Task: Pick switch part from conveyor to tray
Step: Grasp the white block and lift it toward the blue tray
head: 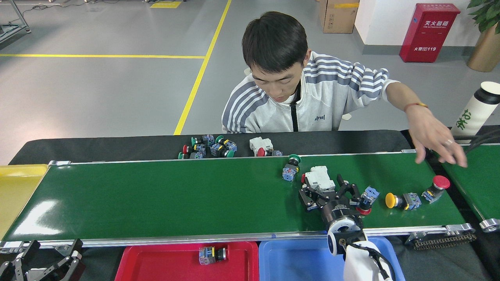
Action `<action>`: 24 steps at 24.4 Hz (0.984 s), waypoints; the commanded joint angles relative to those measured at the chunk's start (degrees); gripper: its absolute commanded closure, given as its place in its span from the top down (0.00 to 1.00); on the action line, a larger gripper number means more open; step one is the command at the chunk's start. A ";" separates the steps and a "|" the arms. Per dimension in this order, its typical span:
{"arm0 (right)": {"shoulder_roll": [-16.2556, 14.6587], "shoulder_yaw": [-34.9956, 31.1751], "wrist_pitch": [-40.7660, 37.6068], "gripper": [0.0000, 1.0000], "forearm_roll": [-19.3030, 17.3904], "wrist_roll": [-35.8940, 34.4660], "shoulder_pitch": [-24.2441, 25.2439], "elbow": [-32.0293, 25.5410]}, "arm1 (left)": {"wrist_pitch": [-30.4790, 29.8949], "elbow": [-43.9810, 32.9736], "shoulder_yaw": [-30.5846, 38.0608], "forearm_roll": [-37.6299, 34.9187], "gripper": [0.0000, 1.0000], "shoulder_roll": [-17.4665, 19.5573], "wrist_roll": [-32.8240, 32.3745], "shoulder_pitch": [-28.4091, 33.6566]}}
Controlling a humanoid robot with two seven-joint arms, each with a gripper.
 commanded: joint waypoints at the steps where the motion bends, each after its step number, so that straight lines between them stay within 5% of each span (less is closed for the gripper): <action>1: 0.13 1.45 1.33 0.66 -0.04 -0.17 -1.52 0.08 | 0.07 -0.76 0.01 0.03 1.00 0.02 0.16 0.07; 3: -0.31 2.86 1.24 0.31 -0.13 -0.08 -1.52 -0.10 | -0.45 -0.76 -1.13 0.03 1.00 0.11 0.16 0.51; 5: -0.39 2.95 0.89 0.17 -0.48 -0.25 -1.52 -0.71 | -1.42 -0.76 -4.29 0.03 1.00 0.28 0.16 0.51; 8: -0.75 3.03 -2.62 0.15 -0.48 -0.96 -0.29 -6.78 | -1.42 -0.76 -10.89 -0.32 1.00 0.72 0.16 -0.19; 15: -4.17 2.95 -25.04 0.17 -0.57 -2.80 12.72 -27.17 | -0.80 0.03 -17.83 -5.68 1.00 0.02 -0.19 -5.47; 18: -4.96 2.24 -36.28 0.22 -1.71 -2.98 18.16 -32.53 | 0.16 3.10 -18.62 -10.78 1.00 -0.51 -0.19 -9.24; 21: -8.13 -1.27 -43.84 0.39 -4.17 -4.30 23.44 -34.37 | 2.36 6.27 -21.52 -13.15 1.00 -0.86 -0.19 -12.94; 22: -9.10 -2.33 -45.43 0.63 -5.05 -5.09 25.29 -34.29 | 3.94 7.85 -23.02 -13.95 1.00 -0.86 -0.19 -14.08; 23: -9.45 -3.29 -45.87 1.00 -5.75 -5.44 26.96 -34.11 | 5.17 9.34 -24.51 -14.47 1.00 -0.77 -0.19 -15.14; 24: -9.62 -4.79 -45.95 1.00 -6.28 -5.53 28.63 -33.85 | 6.49 10.66 -26.10 -14.65 1.00 -0.77 -0.19 -16.37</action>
